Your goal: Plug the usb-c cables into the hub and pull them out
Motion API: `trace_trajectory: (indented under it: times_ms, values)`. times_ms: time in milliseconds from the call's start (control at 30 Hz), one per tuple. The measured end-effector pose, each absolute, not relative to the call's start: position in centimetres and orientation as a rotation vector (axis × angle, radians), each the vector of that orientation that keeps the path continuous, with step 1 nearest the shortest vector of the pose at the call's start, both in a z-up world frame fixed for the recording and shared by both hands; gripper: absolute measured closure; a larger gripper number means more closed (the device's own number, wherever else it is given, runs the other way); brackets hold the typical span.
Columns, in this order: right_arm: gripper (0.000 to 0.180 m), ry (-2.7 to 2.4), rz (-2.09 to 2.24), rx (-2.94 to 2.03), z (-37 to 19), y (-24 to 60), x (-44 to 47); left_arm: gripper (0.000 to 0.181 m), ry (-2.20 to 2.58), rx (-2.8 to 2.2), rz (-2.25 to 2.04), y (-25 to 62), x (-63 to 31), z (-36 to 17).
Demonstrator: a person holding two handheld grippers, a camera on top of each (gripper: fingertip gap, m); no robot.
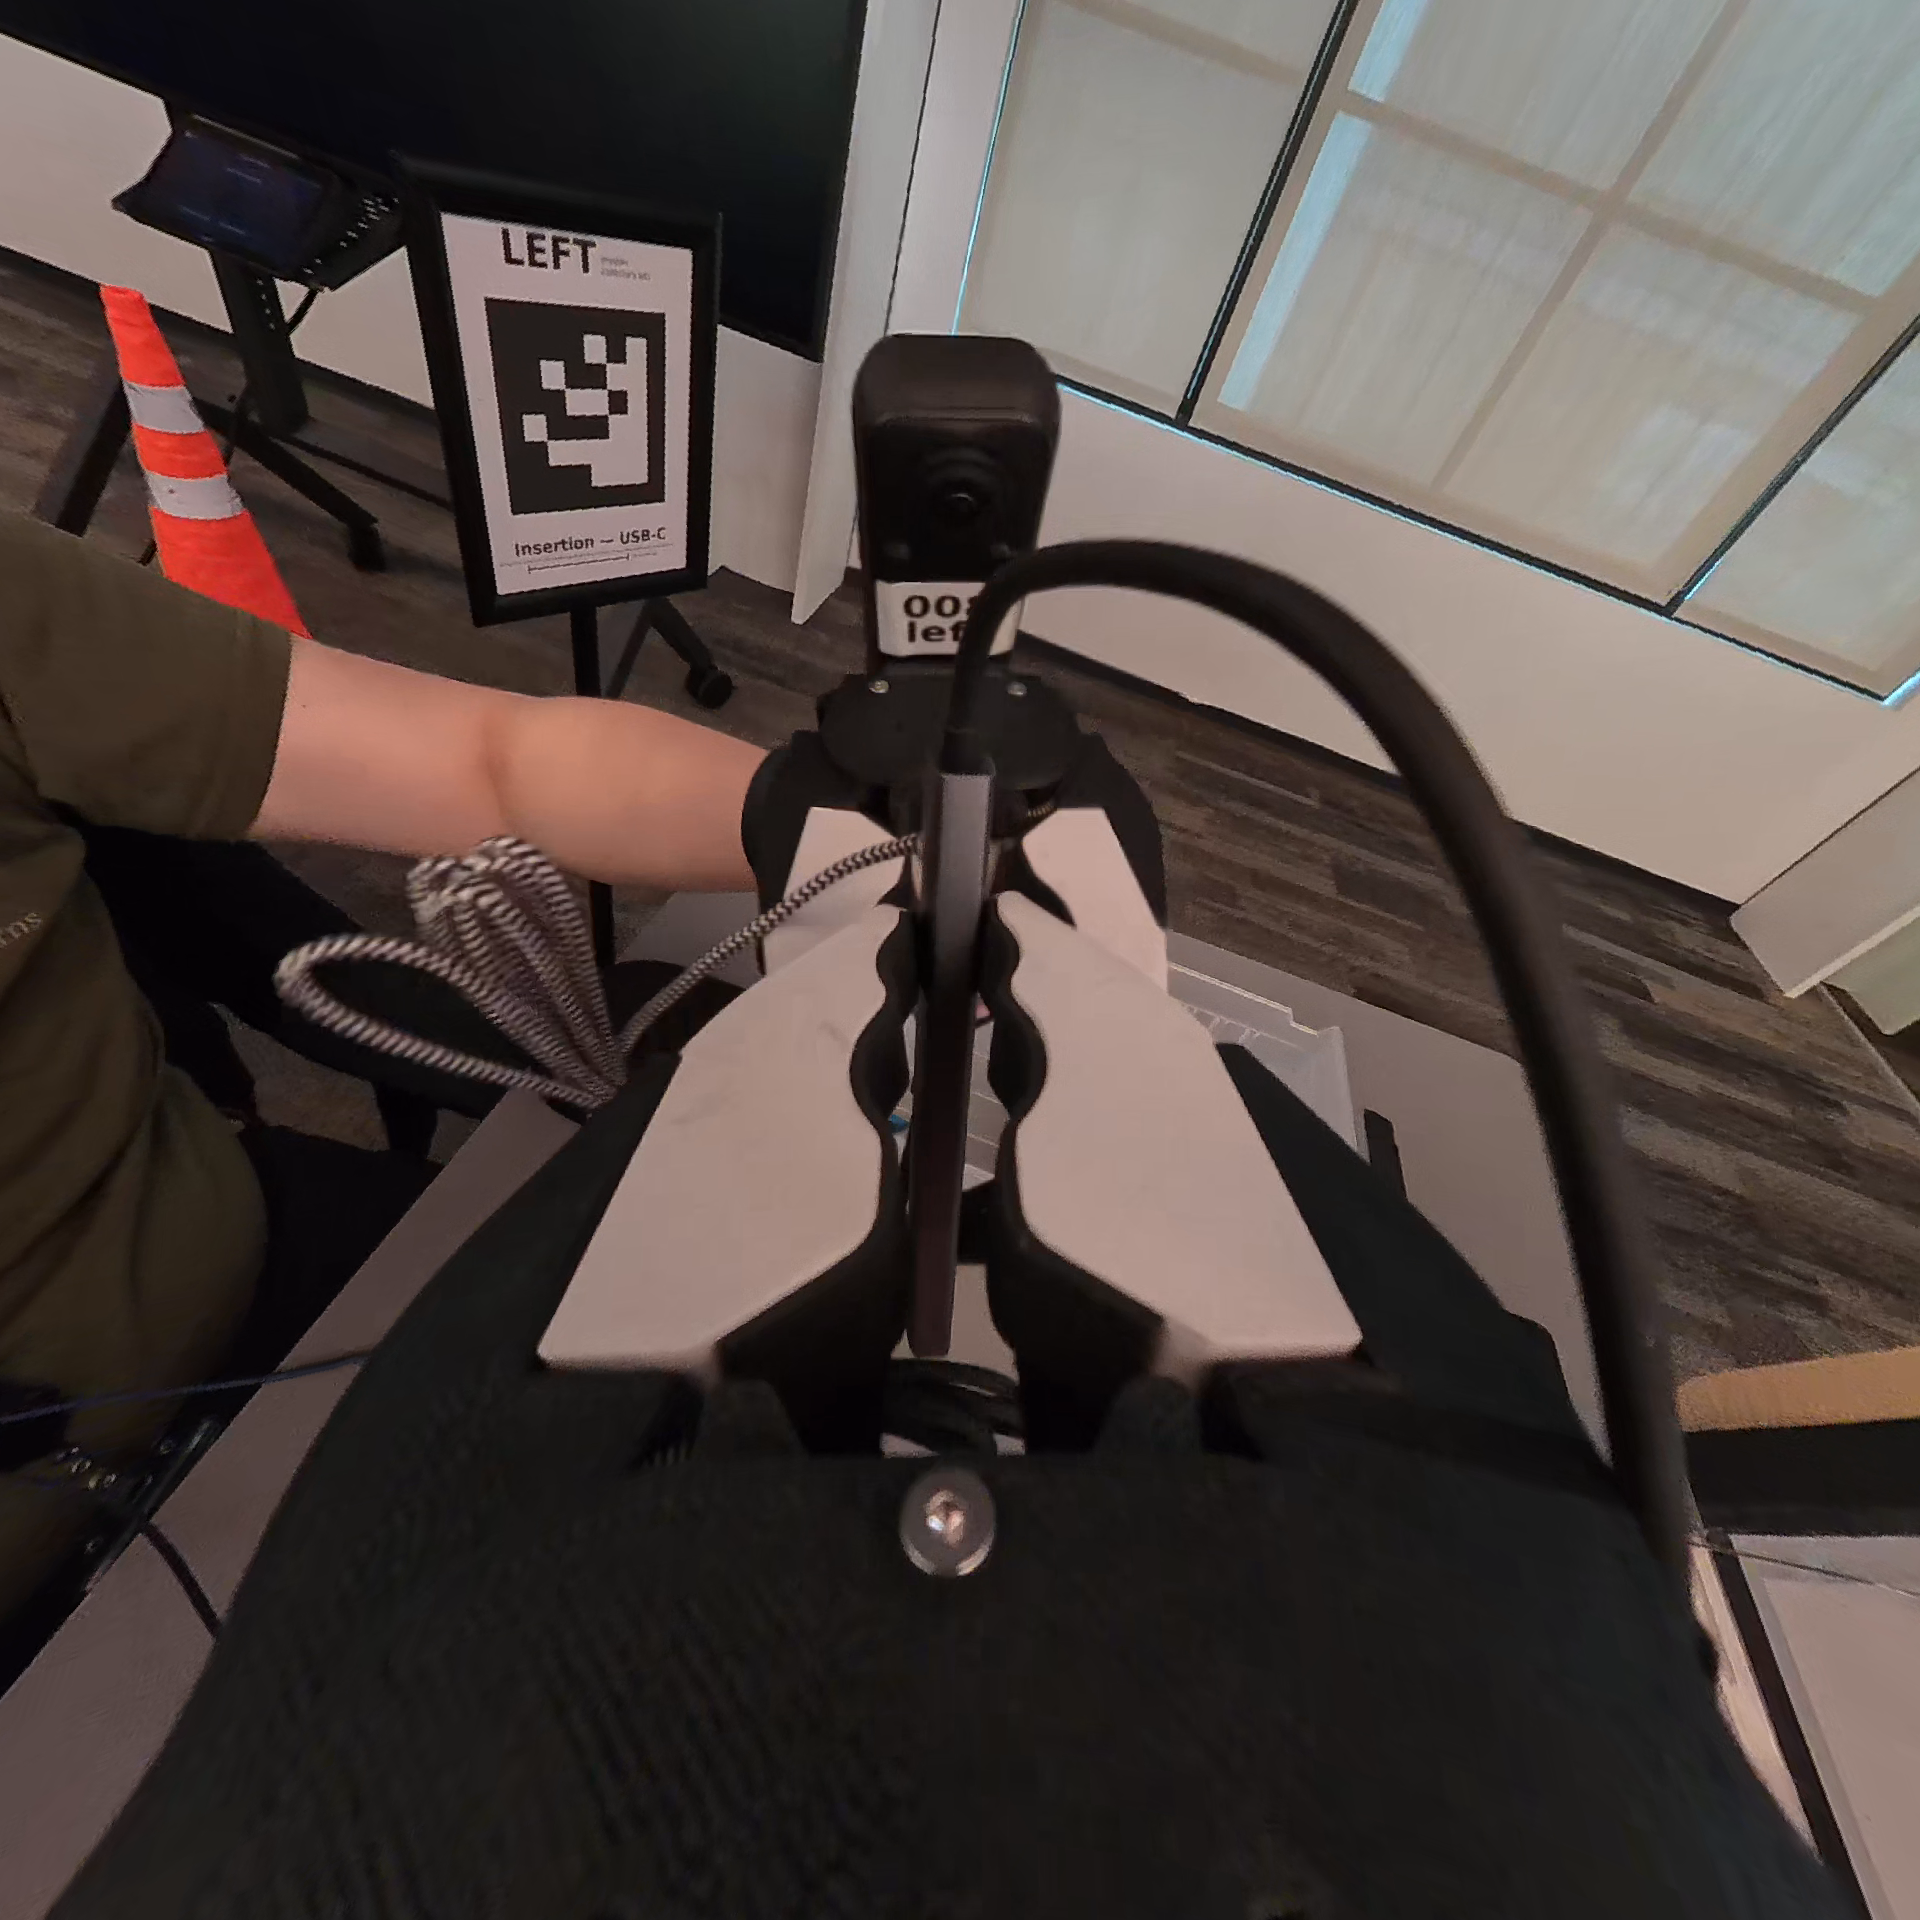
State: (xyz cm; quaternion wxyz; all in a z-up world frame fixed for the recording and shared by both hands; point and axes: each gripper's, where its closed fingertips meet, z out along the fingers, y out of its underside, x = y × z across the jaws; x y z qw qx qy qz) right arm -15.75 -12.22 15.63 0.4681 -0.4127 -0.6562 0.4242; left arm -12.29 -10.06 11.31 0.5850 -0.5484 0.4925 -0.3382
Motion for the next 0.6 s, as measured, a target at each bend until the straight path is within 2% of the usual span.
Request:
trace_trajectory:
  times_ms: [100,233,400,600]
  values:
    - [0.168,-1.633,1.029,-1.029,15.7,-12.1,-16.1,0.135,1.201,-1.257,-0.894,-10.8,-11.4,11.4]
    - [0.168,-1.657,1.013,-1.070,15.5,-11.8,-16.2,0.170,1.203,-1.215,-0.804,-10.2,-11.1,11.4]
    - [0.165,-1.612,0.876,-1.097,15.8,-10.2,-15.4,0.170,1.156,-1.294,-0.640,-8.3,-12.0,11.5]
    - [0.164,-1.455,0.789,-1.134,15.0,-8.2,-10.3,0.170,0.914,-1.342,-0.444,-4.8,-18.5,16.1]
